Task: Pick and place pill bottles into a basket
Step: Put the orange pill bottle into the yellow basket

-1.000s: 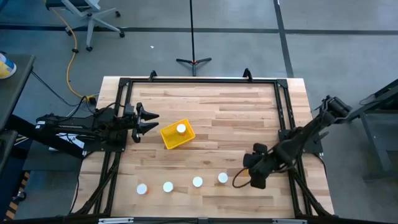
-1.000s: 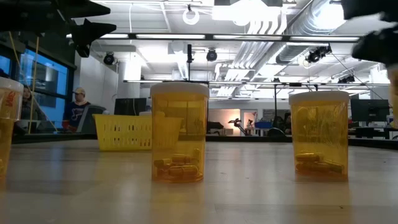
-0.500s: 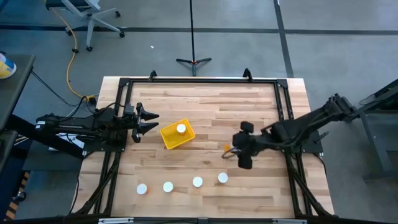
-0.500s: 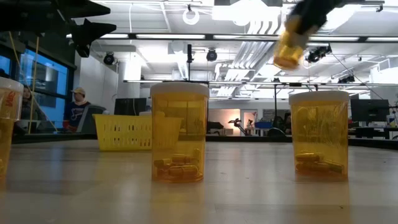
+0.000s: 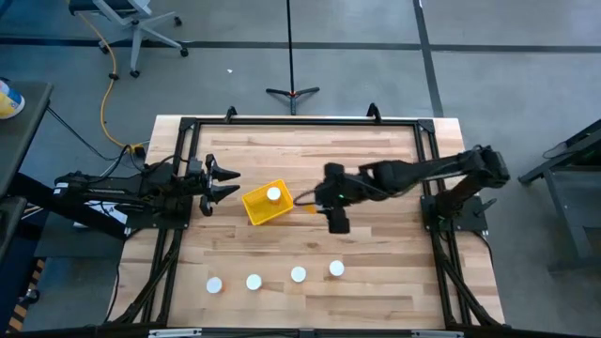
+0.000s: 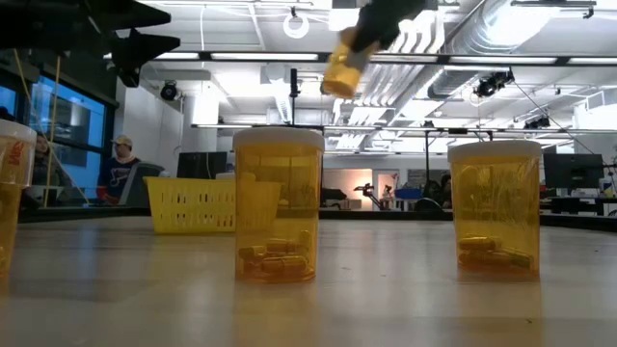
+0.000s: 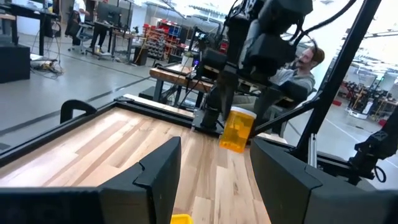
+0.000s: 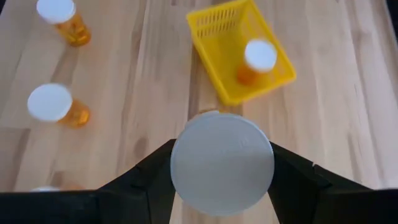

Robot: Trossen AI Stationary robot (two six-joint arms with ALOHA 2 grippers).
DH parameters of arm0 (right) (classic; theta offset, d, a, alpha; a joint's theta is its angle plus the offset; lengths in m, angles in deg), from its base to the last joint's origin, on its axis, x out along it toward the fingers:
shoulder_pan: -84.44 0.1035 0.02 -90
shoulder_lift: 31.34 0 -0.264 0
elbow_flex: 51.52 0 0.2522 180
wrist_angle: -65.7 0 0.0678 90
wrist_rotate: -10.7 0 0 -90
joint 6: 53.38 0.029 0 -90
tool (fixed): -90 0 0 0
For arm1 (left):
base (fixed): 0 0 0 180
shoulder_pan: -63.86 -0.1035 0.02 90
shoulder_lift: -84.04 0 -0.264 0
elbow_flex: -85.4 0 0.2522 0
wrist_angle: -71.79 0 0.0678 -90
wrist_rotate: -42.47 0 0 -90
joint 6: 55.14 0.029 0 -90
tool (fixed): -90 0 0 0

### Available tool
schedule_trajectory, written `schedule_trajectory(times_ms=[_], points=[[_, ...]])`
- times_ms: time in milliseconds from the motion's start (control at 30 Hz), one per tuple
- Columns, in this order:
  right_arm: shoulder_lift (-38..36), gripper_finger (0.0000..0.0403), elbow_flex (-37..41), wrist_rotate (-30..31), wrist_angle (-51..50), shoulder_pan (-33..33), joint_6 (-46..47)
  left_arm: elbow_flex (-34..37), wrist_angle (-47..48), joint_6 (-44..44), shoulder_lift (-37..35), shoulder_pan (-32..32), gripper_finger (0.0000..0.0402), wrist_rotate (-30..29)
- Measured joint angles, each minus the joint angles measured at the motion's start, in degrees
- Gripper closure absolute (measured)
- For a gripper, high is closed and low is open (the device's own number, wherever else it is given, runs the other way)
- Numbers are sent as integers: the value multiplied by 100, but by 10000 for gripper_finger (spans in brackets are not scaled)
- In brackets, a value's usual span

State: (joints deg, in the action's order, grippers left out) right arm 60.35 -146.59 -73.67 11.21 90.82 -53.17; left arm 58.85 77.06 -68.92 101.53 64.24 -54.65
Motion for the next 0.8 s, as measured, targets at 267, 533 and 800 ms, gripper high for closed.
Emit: schedule_trajectory(times_ms=[267, 533, 800], points=[[1223, 202, -1275, -510, -9, -454, -1086, 2, 215, 2, -2, 0, 174, 0], [2281, 202, -2358, -931, -76, -689, -1759, 2, 268, 0, 2, 0, 174, 0], [2935, 202, -2860, -1021, -451, -846, -2002, 2, 312, -17, -2, 0, 174, 0]])
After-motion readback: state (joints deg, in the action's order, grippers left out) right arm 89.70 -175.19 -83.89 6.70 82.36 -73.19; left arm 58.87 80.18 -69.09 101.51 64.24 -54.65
